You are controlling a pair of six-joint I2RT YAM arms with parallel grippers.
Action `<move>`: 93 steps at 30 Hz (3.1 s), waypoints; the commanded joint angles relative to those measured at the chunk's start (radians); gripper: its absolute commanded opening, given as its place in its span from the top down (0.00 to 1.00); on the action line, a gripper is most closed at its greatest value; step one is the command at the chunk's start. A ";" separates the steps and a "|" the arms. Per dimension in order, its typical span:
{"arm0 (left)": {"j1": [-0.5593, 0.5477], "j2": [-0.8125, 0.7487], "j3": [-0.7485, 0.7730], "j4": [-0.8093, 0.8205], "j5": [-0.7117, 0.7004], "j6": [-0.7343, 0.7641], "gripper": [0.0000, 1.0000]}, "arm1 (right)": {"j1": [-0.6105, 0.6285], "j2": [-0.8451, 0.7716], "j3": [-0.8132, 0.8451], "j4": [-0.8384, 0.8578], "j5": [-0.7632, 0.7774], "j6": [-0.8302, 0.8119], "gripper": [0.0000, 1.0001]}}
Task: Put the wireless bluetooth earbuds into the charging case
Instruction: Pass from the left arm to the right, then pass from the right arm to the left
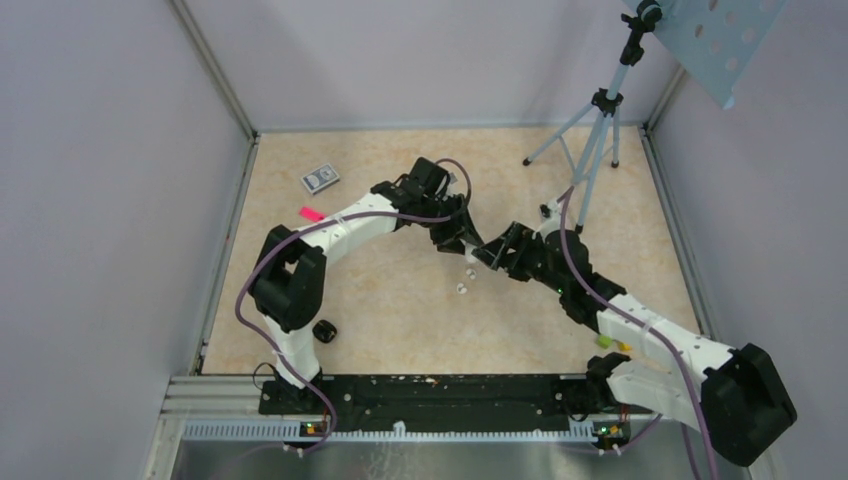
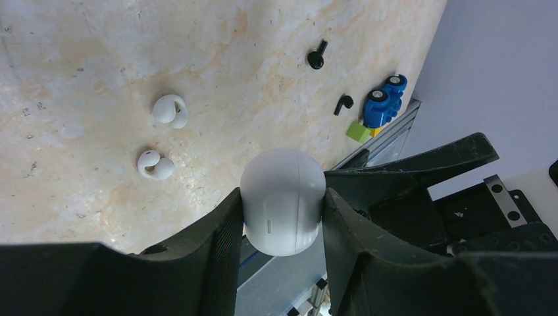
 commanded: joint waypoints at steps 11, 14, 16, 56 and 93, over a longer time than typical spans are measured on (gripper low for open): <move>0.001 -0.075 -0.022 0.045 0.058 -0.049 0.54 | 0.022 0.159 0.034 0.232 0.030 0.048 0.53; 0.001 -0.078 -0.025 0.045 0.057 -0.048 0.54 | 0.022 0.159 0.035 0.229 0.043 0.052 0.62; 0.001 -0.082 -0.028 0.043 0.056 -0.046 0.52 | 0.021 0.152 0.032 0.224 0.052 0.053 0.73; 0.155 -0.498 -0.657 1.053 0.408 -0.129 0.01 | -0.152 0.012 0.043 0.354 -0.444 0.210 1.00; 0.138 -0.349 -0.636 1.338 0.409 -0.345 1.00 | -0.150 0.112 -0.038 0.640 -0.499 0.386 0.73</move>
